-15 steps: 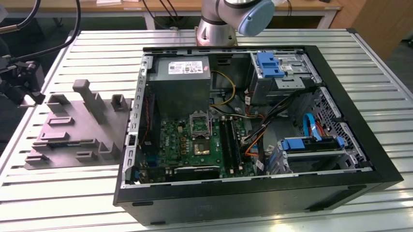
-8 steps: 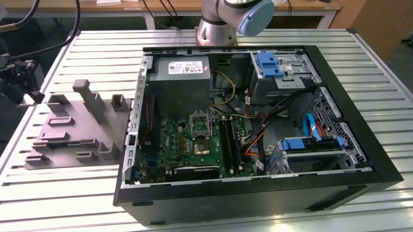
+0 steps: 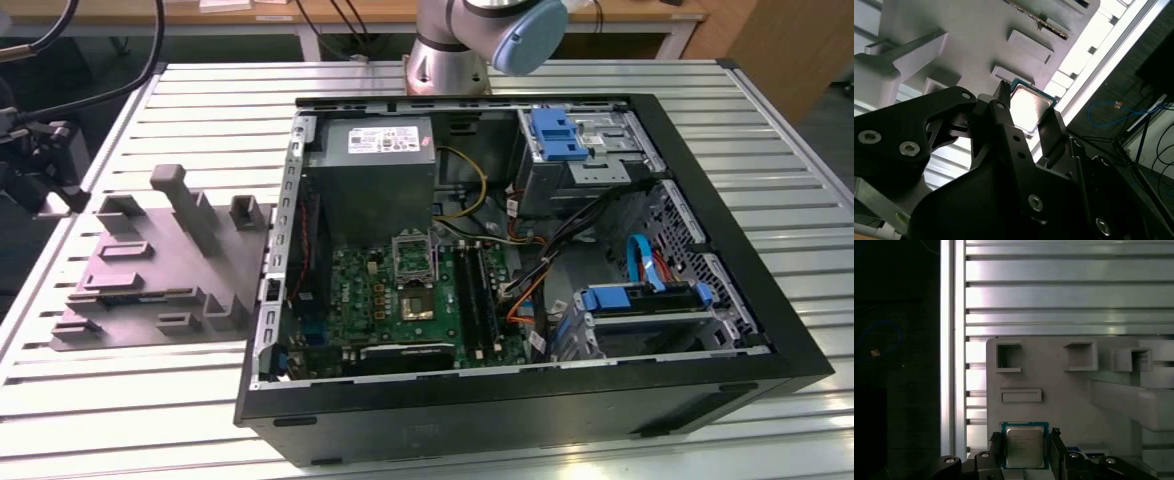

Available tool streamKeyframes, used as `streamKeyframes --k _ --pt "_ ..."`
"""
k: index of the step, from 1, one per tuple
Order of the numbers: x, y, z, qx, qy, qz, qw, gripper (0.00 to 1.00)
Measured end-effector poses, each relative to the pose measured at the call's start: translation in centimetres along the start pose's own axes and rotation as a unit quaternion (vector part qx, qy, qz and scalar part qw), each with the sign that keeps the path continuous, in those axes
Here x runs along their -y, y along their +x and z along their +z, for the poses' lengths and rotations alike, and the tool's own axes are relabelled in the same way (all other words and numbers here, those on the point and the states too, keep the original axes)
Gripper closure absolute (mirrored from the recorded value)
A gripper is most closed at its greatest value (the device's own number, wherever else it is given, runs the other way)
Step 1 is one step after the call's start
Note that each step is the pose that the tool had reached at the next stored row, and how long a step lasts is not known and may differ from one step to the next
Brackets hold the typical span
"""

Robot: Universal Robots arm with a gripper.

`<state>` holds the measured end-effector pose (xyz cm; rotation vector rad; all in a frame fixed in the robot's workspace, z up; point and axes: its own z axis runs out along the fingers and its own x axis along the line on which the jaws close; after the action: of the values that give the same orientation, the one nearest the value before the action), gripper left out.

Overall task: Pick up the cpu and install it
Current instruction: 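Pick up the cpu and move it towards the insertion slot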

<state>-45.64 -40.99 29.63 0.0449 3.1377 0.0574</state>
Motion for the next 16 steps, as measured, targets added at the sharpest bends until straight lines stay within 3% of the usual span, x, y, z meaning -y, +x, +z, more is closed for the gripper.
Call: streamKeyframes --k 16 --pt "-0.02 0.00 -0.46 0.0000 0.0000 0.000 1.0000 0.53"
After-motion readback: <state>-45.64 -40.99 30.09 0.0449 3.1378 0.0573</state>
